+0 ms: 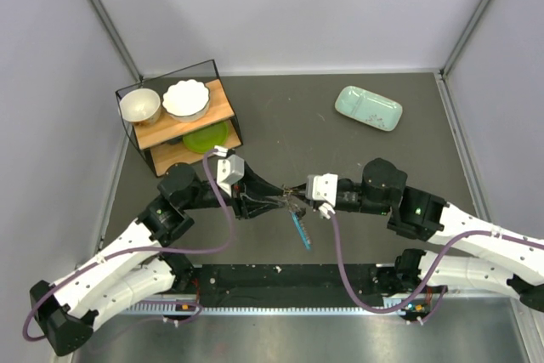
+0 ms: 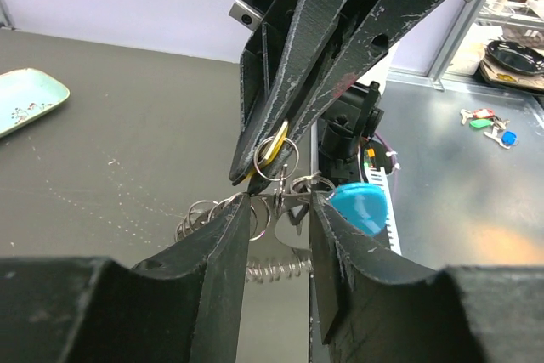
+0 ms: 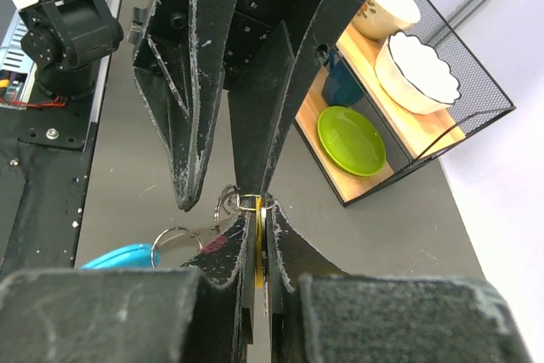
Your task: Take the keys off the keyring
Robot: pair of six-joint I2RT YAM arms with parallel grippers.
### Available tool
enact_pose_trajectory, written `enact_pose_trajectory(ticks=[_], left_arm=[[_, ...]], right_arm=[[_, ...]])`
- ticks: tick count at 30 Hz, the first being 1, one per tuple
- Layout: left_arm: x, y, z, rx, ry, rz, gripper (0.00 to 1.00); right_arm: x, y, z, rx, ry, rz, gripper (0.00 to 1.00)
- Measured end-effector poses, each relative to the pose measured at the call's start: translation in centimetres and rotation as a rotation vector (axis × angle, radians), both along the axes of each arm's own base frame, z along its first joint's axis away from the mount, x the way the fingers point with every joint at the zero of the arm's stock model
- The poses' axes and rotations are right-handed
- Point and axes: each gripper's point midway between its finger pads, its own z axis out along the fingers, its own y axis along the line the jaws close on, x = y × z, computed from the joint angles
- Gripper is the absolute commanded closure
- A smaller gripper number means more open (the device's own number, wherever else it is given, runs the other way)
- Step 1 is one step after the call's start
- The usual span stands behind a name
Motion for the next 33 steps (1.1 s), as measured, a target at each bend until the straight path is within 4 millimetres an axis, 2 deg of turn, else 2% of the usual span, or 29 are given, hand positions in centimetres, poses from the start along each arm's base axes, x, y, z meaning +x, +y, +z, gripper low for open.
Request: enact_pose_trajectory(ticks=[9,16,33], left_arm=[[-0.37,-0.03,0.52,-0.004,-0.007,-0.022,0.61],[-0.1,-0.24,0.31,0.002,0.005,-0.017,0.71],[-0.08,-0.43,-0.21,0.025,0.053,-0.022,0.72]], right_arm=[[-0.02,-0.11,0.19,0.002,-0.013,0.001,1.0],[-0.05,-0.14,0.07,-0.002,-0.011,0.002,1.0],[0.29,-0.32,-0.54,-0.005,-0.009,-0.02,1.0]])
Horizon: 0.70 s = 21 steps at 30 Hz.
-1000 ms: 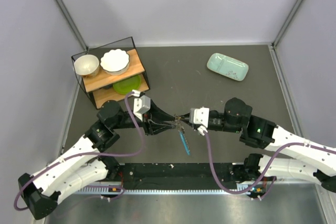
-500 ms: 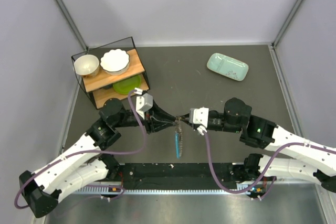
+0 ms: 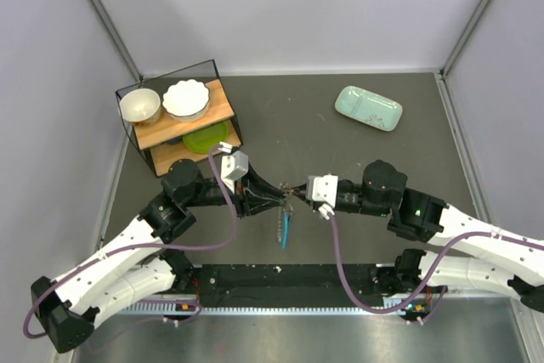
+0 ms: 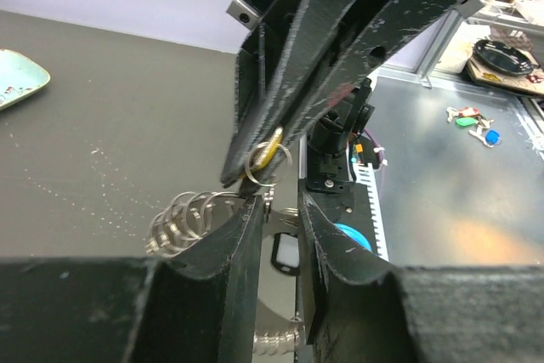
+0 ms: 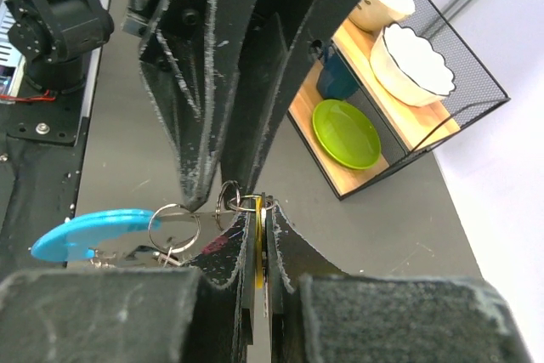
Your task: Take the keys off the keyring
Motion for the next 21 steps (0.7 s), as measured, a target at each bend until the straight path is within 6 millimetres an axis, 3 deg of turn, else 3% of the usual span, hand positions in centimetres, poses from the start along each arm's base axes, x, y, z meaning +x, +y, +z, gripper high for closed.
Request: enact_pose_trajectory(ticks=[8,21], left_arm=[[-0.6,0.02,0.26,-0.007,0.001,-0.017,0.72],[-0.38,0.01,0.37,-0.01,0.0,0.002,0.68]], right_arm=[[0.95,0.2,-0.22,-0.004,-0.003,-0.043,1.0],[0.9,0.33,-0.14,0.009,0.023,-0.047,1.0]])
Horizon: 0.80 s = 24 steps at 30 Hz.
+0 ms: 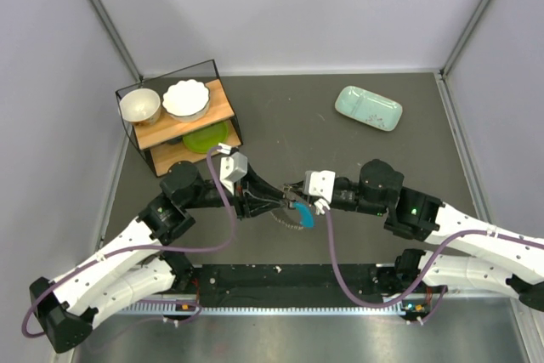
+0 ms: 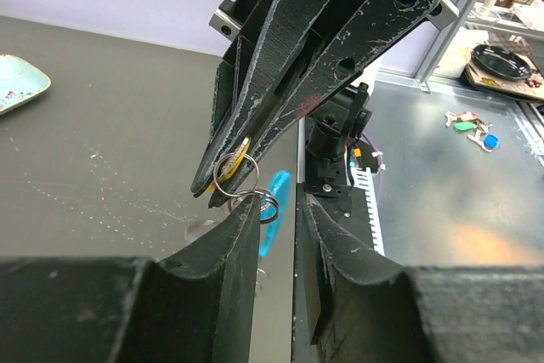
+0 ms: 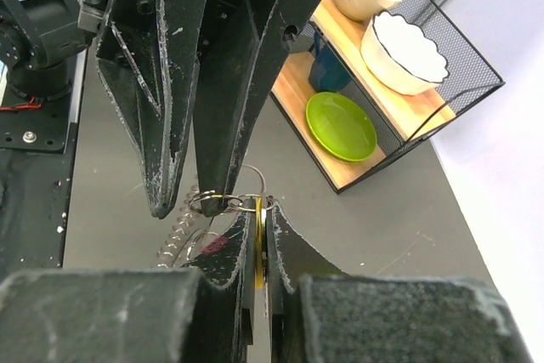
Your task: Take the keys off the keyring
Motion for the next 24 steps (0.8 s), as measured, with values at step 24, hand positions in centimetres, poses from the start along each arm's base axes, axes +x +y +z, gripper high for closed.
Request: enact_pose_trajectory(ticks=[24], left_arm=[[1.7,0.4,-1.2,0.063,0.001,0.116,0.6]], right_arm=[[-0.1,-0.6,-1.9,-0.049,0.123,-0.045,1.0]])
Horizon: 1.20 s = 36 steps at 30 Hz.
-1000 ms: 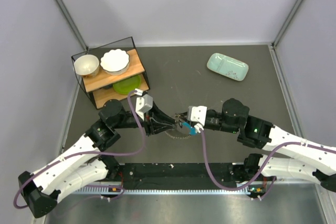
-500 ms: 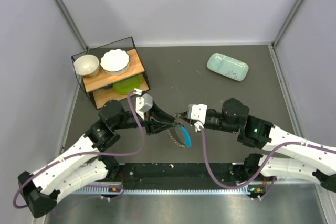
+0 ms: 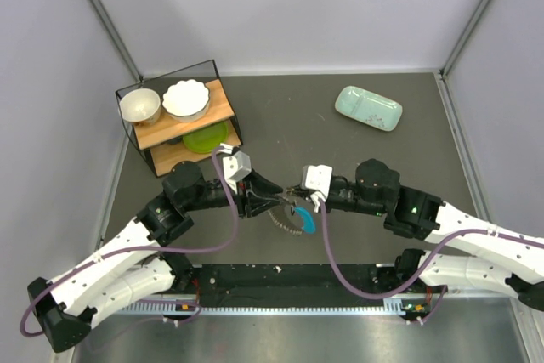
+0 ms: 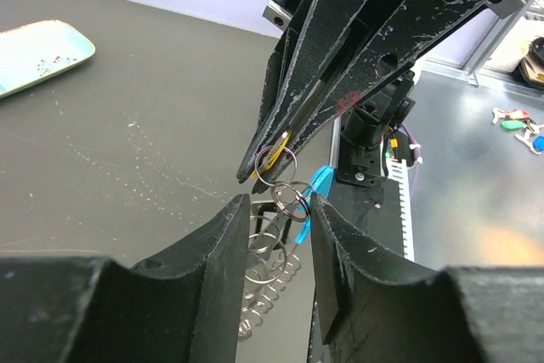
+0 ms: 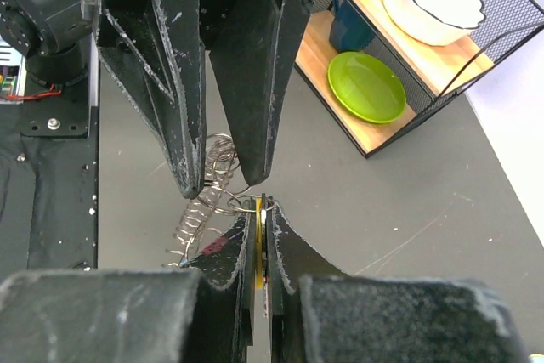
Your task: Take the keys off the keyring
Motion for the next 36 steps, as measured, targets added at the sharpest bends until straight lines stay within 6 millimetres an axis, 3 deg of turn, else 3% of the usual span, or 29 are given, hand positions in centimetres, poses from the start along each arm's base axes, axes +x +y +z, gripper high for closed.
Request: enact_pose_trajectory(ticks=[10,21,36], left_arm=[[0.7,0.3,-0.1,0.012,-0.019,0.049,0.54],[0.8,1.7,1.6,-0.015,-0.046,0.122,0.55],[0.4,1.3,0.0,0.052,-0.075,0.059,0.52]], right_arm=[[0.9,0.7,0.4,-0.028,0.068,-0.053,1.0],[1.3,0.9,-0.9,-0.063,0.105,-0.081,1.0],[1.0,0.9,-0.7,-0.07,0.1,-0.06,1.0]])
